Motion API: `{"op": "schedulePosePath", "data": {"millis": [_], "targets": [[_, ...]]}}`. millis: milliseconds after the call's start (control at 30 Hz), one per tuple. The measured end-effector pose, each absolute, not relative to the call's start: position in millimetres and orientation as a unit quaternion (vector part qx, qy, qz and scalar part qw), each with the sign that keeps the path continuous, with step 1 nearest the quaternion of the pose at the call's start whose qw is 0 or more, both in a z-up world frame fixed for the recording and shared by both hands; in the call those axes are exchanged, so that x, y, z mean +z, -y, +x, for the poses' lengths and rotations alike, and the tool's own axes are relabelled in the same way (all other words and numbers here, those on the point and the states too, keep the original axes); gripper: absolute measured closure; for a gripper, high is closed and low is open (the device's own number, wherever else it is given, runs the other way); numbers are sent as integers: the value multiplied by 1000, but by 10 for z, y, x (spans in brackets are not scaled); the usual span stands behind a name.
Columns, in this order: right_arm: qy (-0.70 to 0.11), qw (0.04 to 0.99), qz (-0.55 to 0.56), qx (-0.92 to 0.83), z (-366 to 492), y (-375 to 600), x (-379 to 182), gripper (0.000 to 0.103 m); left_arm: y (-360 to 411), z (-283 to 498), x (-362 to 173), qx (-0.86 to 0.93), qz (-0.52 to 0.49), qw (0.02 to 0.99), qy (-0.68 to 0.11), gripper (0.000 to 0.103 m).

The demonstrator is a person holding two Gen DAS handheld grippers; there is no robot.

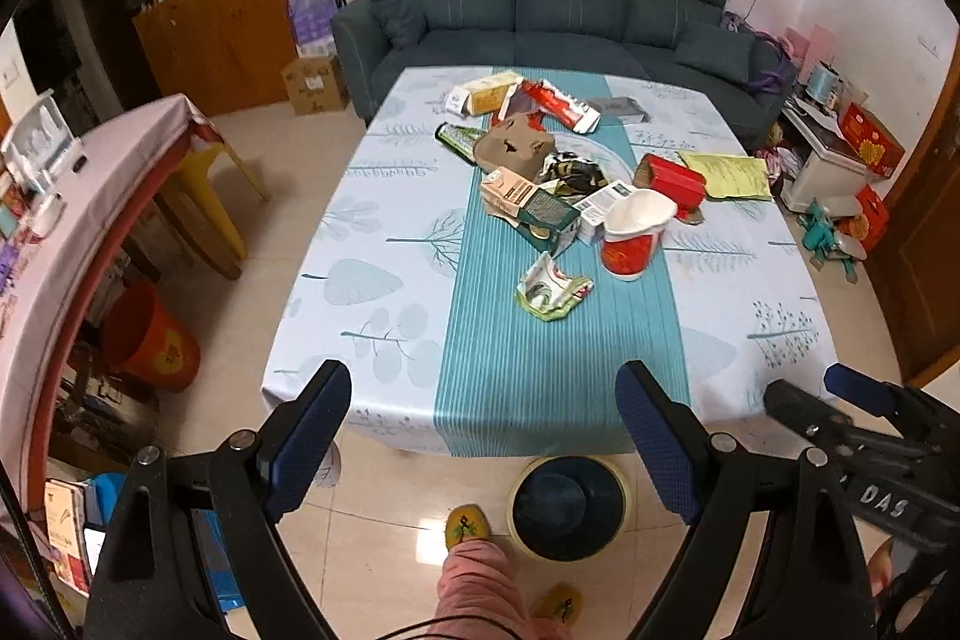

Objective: Collect trash
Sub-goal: 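Grasp the green snack packet with the left tool while the right tool grasps the white-and-red paper cup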

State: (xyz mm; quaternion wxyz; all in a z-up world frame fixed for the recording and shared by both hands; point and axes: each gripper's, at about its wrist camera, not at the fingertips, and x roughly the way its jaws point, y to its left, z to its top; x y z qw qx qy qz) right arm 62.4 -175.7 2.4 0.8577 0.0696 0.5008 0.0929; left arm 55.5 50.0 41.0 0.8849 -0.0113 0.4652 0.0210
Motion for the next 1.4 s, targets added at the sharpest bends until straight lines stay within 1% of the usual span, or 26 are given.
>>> {"op": "schedulePosePath", "data": {"millis": [267,433,700,933,967,1000,1167,1300,1400], "targets": [[-521,841,122,77,1360,1704,-90,27,-624,1425,-52,-41,-18,839,-543,14],[-537,824,168,56,1896,1653,-286,27,-554,1885,-315,-85,-12,817,-570,14],[-578,780,241,10,2708,1598,-791,28,-482,2340,-619,-125,-2,790,-600,14],[-607,761,230,-16,2856,1583,-1067,28,-335,2495,-802,-160,12,770,-617,14],[-608,757,238,-18,2825,1621,-1103,33,-321,2489,-824,-165,14,768,-619,14],[-609,754,247,-17,2792,1666,-1132,36,-280,2498,-848,-171,17,764,-621,14],[-599,757,260,-18,2673,1820,-1123,39,-78,2547,-974,-193,35,750,-632,14],[-591,765,255,-14,2603,1887,-1075,51,56,2602,-1064,-193,55,748,-633,14],[-588,769,252,-15,2561,1892,-1042,56,140,2622,-1134,-190,72,747,-633,14]]}}
